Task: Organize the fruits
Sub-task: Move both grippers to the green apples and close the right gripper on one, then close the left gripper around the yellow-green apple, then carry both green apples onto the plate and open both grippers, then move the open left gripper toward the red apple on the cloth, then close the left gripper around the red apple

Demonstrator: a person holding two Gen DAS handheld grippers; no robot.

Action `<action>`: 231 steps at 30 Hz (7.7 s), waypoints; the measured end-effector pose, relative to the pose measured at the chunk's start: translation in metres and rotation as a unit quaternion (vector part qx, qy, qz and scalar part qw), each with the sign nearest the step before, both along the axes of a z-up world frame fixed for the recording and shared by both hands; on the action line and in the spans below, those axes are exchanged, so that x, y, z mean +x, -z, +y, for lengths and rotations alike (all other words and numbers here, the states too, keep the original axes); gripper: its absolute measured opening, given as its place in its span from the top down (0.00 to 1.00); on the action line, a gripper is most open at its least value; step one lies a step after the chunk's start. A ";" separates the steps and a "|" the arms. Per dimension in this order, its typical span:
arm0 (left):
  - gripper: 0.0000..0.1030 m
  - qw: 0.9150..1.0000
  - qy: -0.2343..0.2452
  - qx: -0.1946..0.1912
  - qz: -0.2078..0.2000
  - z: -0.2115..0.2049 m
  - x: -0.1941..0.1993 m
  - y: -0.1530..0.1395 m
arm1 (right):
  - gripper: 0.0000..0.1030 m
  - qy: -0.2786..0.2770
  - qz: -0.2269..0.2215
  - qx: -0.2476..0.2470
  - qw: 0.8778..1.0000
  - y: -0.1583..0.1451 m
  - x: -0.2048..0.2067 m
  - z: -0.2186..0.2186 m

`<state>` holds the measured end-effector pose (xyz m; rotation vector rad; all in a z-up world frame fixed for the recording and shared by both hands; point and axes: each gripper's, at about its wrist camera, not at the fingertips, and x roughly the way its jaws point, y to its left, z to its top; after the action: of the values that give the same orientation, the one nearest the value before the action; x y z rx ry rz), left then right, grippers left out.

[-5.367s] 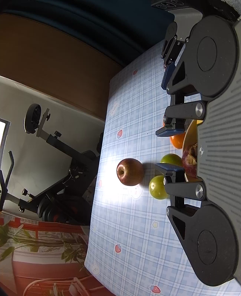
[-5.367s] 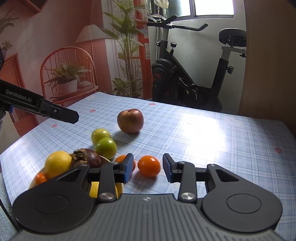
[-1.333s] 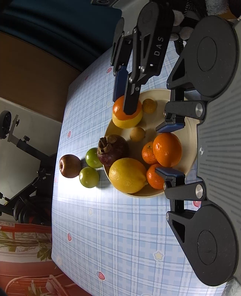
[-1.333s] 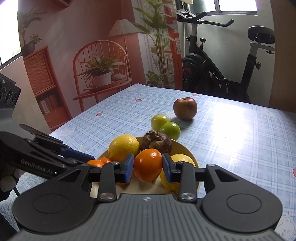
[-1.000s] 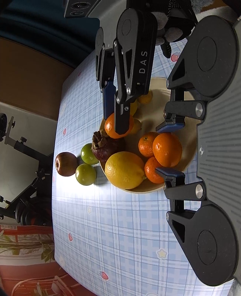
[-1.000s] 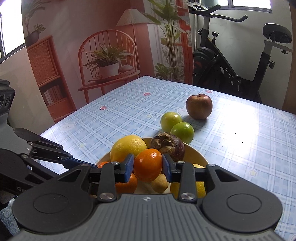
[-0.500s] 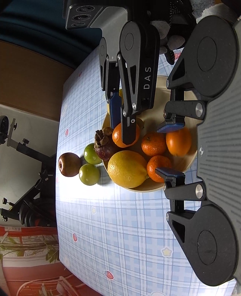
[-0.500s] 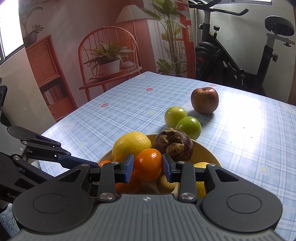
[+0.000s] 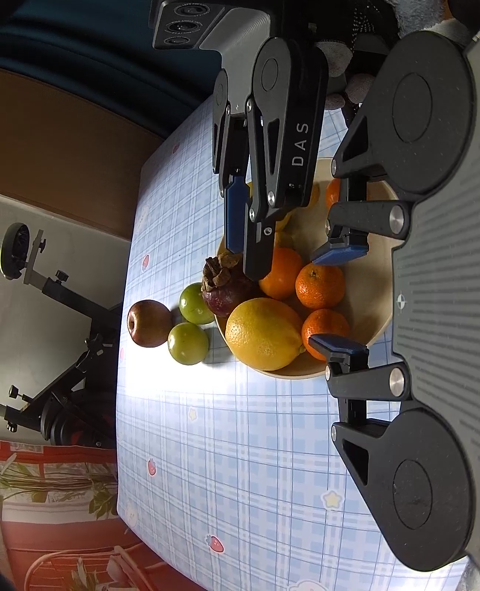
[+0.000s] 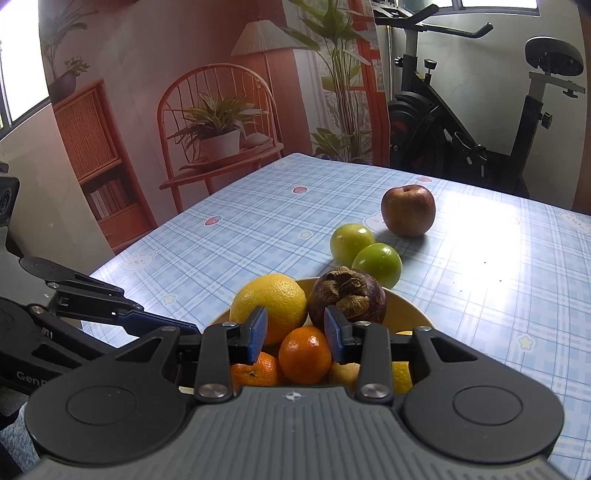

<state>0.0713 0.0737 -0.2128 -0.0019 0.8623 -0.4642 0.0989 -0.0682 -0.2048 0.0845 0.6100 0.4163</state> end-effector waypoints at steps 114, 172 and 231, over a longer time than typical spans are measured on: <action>0.54 0.998 0.040 -0.047 -0.007 -0.017 0.074 -0.034 | 0.52 0.116 0.059 0.066 0.989 -0.023 0.015 -0.083; 0.54 0.998 0.017 -0.042 0.031 0.023 0.023 -0.009 | 0.51 0.043 0.070 0.014 0.996 -0.007 -0.034 -0.023; 0.54 0.996 -0.024 -0.083 0.015 -0.010 0.236 0.013 | 0.32 -0.026 -0.010 -0.076 0.997 0.023 0.180 -0.054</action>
<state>0.3077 0.0639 -0.2255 -0.1832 0.8494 -0.4909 0.2791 -0.1225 -0.2279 -0.0806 0.6225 0.4192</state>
